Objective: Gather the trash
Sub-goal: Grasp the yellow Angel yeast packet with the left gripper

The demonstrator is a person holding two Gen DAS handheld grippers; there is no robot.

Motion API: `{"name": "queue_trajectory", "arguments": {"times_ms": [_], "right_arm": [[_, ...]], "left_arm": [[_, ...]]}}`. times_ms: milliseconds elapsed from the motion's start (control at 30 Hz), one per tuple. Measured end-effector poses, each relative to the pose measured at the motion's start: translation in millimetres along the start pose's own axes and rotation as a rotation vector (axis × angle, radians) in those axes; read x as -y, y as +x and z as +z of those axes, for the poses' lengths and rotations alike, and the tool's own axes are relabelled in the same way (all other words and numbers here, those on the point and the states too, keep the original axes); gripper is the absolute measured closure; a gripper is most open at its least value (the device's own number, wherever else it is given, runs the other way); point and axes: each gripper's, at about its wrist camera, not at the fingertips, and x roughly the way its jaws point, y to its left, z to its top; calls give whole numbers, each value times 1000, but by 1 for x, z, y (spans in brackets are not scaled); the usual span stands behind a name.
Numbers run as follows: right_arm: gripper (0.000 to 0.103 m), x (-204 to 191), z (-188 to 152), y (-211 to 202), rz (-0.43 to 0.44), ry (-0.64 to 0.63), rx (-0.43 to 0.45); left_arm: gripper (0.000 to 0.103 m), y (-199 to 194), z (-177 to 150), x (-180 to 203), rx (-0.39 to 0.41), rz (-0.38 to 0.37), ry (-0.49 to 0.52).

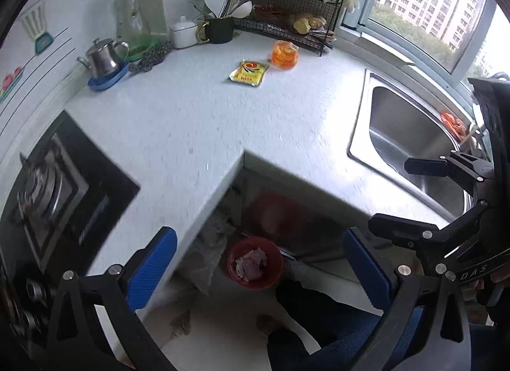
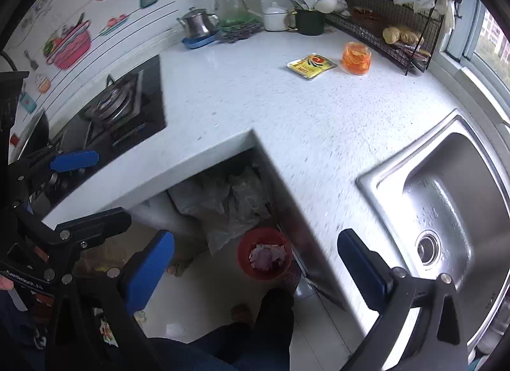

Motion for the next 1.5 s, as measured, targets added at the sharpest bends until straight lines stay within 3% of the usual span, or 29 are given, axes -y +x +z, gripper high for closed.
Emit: {"name": "queue_trajectory", "arguments": {"times_ms": [533,833,1067,1267,1500], "right_arm": [[1,100,124,58,20,24,-18],[1,149,173,96,-7,56,-58],[1,181,193,130,-27,84,-103],[1,196,199,149,-36,108,-119],[1,206,198,159,-45,120,-132]], "left_arm": [[0,104,161,-8,-71,-7,48],[0,175,223,-13,-141,-15,86],[0,235,253,-17,-187,-60,108],[0,274,264,-17,-219,-50,142],[12,288,274,-14,-220,-54,181]]}}
